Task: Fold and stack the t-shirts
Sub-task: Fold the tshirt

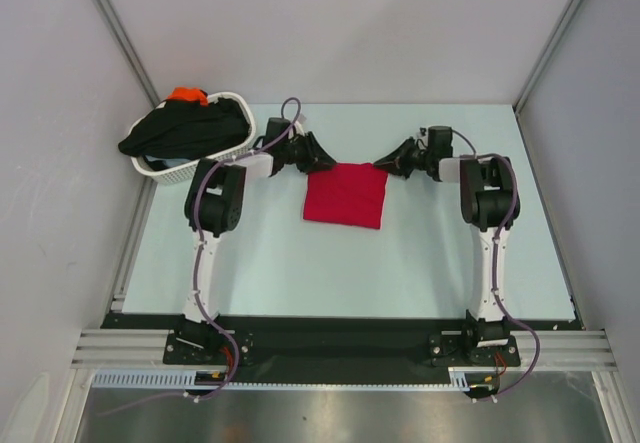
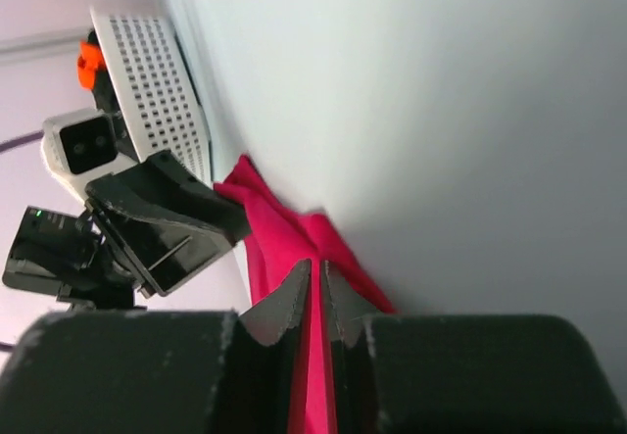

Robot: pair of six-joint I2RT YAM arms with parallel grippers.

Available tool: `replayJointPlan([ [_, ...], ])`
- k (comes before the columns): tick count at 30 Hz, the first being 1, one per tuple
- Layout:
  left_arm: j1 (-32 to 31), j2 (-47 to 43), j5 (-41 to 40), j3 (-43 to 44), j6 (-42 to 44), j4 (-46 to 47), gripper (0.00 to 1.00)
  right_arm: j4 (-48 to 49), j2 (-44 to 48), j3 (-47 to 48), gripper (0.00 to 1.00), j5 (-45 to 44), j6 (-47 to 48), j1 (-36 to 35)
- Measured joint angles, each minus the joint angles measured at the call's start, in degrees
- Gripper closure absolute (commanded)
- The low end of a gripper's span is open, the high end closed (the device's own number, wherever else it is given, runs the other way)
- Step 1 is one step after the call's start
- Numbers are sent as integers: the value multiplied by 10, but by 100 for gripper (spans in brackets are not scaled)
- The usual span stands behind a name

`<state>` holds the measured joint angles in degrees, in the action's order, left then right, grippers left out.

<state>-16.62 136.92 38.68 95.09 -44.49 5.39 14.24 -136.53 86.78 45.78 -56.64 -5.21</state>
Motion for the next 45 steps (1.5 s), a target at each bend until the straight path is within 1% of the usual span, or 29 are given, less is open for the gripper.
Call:
replayJointPlan([
  [2, 1, -2, -11, 20, 27, -26, 54, -43, 0, 19, 85, -2, 25, 21],
  [3, 2, -6, -18, 24, 40, -40, 53, -79, 0, 32, 82, -7, 46, 30],
  [6, 3, -36, -35, 24, 74, -94, 50, -190, 3, 79, 79, -26, 105, 49],
  [9, 2, -95, -43, 14, 94, -134, 50, -279, 36, 97, 75, -47, 153, 51],
  [11, 2, -151, -42, -17, 95, -131, 53, -314, 74, 94, 74, -53, 167, 42],
  [13, 0, -222, -33, -72, 85, -105, 57, -306, 126, 67, 73, -51, 164, 25],
  [14, -1, -252, -26, -107, 74, -74, 58, -293, 151, 49, 73, -47, 156, 12],
  [16, -4, -294, -13, -170, 50, -27, 61, -249, 186, 11, 74, -31, 131, -17],
  [17, -7, -305, -5, -203, 36, 2, 61, -219, 193, -5, 76, -19, 112, -35],
  [19, -12, -306, 2, -259, 15, 38, 62, -157, 189, -36, 78, 3, 82, -67],
  [22, -17, -279, 8, -313, 2, 48, 62, -76, 166, -102, 79, 39, 39, -114],
  [24, -17, -253, 10, -337, 1, 47, 64, -51, 159, -156, 81, 59, 26, -128],
  [26, -17, -231, 6, -345, 16, 23, 65, -41, 156, -213, 82, 73, 24, -126],
  [29, -16, -226, 7, -335, 49, -4, 65, -45, 160, -265, 83, 89, 64, -99],
  [32, -17, -239, -6, -320, 98, -52, 61, -109, 189, -283, 83, 80, 117, -59],
  [35, -17, -272, -21, -317, 132, -108, 57, -188, 229, -286, 83, 55, 168, -30],
  [38, -20, -316, -25, -317, 137, -137, 56, -253, 275, -277, 82, 33, 198, -28],
  [40, -27, -344, -23, -317, 127, -128, 55, -277, 290, -252, 82, 26, 203, -42],
  [42, -38, -353, -7, -318, 100, -95, 56, -278, 289, -214, 82, 22, 199, -66],
  [45, -51, -335, 16, -329, 55, -29, 57, -243, 269, -167, 82, 28, 174, -104],
])
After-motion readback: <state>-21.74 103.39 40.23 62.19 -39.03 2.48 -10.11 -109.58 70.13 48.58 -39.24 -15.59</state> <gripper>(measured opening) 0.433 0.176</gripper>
